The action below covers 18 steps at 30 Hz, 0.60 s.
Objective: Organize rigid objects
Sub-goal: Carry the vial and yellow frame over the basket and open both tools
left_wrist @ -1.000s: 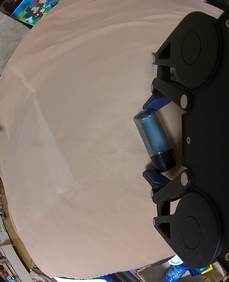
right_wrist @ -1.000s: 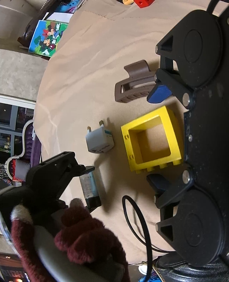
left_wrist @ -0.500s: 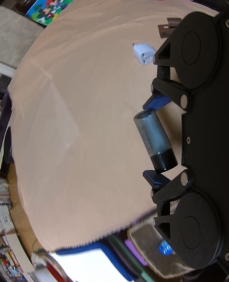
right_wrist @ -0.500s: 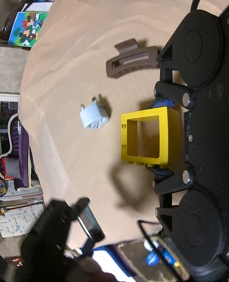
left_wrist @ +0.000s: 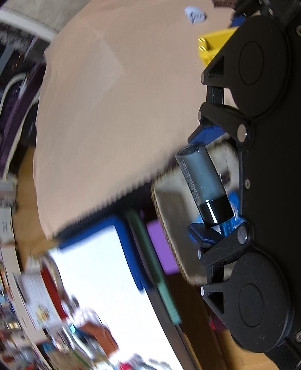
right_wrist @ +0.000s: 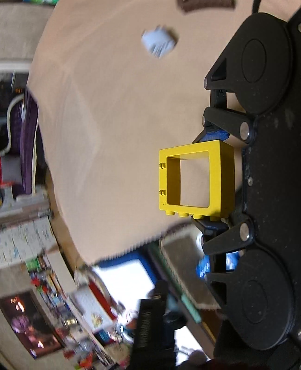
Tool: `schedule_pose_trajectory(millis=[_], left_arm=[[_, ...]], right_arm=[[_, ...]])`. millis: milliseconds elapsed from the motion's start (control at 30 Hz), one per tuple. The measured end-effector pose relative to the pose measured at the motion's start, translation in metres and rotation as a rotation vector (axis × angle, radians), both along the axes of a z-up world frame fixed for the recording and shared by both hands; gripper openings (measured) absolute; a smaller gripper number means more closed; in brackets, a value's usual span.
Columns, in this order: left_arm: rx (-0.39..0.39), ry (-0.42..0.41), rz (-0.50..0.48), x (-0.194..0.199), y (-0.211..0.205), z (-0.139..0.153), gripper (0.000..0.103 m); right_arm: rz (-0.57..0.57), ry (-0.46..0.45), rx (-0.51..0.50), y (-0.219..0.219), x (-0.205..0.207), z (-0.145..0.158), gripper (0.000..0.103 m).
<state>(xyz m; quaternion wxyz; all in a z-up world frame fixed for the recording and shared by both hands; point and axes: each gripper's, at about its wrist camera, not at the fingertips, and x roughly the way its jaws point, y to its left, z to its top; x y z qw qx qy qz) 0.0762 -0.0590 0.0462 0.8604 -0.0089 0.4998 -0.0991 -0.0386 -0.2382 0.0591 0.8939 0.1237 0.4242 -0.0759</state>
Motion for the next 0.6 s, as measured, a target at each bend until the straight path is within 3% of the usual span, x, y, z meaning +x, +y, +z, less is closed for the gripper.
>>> schedule_pose_trajectory(millis=[200, 300, 433, 533, 600], left_arm=[[0.015, 0.054, 0.152, 0.010, 0.056, -0.019, 0.068], [-0.013, 0.086, 0.202, 0.014, 0.072, -0.031, 0.068], [-0.014, 0.121, 0.224, 0.014, 0.079, -0.047, 0.068], [-0.068, 0.182, 0.211, 0.016, 0.086, -0.056, 0.068], [-0.050, 0.178, 0.220, 0.016, 0.086, -0.057, 0.068]], right_arm=[[0.083, 0.028, 0.093, 0.045, 0.037, 0.000, 0.062], [0.105, 0.068, 0.119, 0.065, 0.051, -0.009, 0.062], [0.119, 0.121, 0.099, 0.082, 0.064, -0.025, 0.062], [0.113, 0.156, 0.090, 0.090, 0.070, -0.037, 0.062], [0.101, 0.174, 0.085, 0.094, 0.074, -0.045, 0.062]])
